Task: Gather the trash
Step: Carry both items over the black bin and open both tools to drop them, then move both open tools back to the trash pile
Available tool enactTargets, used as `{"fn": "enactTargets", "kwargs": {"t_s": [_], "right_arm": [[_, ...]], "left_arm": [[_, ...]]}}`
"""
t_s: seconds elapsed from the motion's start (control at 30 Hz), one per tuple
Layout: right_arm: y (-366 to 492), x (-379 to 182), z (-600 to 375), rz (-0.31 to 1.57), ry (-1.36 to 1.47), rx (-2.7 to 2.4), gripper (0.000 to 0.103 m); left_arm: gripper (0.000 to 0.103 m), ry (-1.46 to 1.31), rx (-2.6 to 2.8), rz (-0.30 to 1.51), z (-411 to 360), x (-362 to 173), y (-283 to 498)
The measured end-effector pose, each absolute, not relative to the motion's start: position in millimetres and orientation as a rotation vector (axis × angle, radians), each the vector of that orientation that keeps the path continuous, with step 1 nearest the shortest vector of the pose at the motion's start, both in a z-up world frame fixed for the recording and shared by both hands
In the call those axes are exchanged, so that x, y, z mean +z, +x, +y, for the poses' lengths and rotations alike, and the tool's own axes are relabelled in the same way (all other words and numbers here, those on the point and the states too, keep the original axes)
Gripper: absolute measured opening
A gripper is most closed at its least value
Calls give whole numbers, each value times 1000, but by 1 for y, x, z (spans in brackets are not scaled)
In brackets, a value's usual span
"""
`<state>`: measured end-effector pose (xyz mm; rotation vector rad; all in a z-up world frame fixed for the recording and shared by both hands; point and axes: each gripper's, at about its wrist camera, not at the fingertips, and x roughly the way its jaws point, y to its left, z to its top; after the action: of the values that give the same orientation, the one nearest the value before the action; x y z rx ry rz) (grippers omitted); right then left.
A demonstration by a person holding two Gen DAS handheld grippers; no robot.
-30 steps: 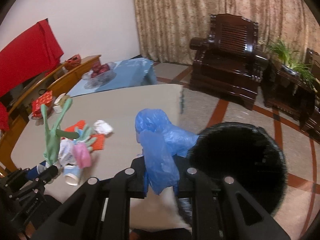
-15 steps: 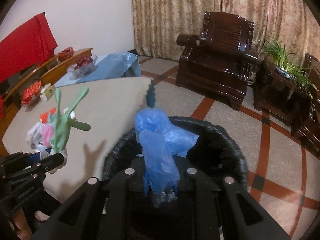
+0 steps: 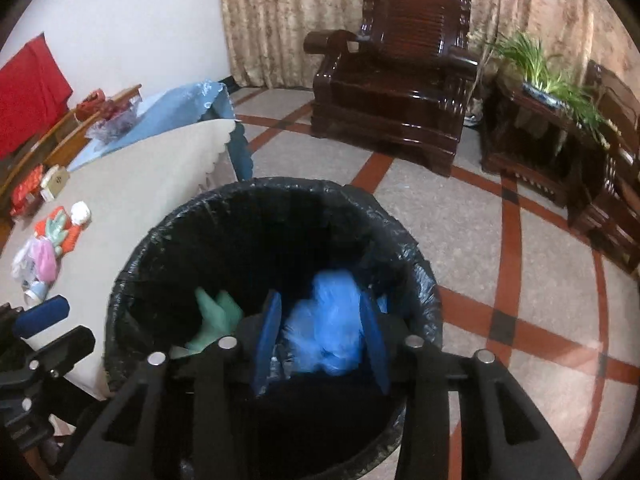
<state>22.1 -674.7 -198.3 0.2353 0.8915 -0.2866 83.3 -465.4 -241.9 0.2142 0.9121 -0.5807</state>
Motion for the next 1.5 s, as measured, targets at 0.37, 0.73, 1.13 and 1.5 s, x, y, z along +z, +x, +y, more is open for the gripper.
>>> {"fn": "enactTargets", "kwargs": {"t_s": [0.37,0.73,1.13,1.5], "right_arm": [[29,-153,-608,805,229,-225,41],[71,-142,-491,801,213,-88,41],[126,-148,-370,832,168,42,41],[173,-179,-294,884,105,89,41]], "left_arm": [[62,212,-432,867,-359,-220,110],[62,174,-254,821,-223,-208,149],[62,104,-81,828,-94,-223,201],[62,77,-168,826,-65,-240,230]]}}
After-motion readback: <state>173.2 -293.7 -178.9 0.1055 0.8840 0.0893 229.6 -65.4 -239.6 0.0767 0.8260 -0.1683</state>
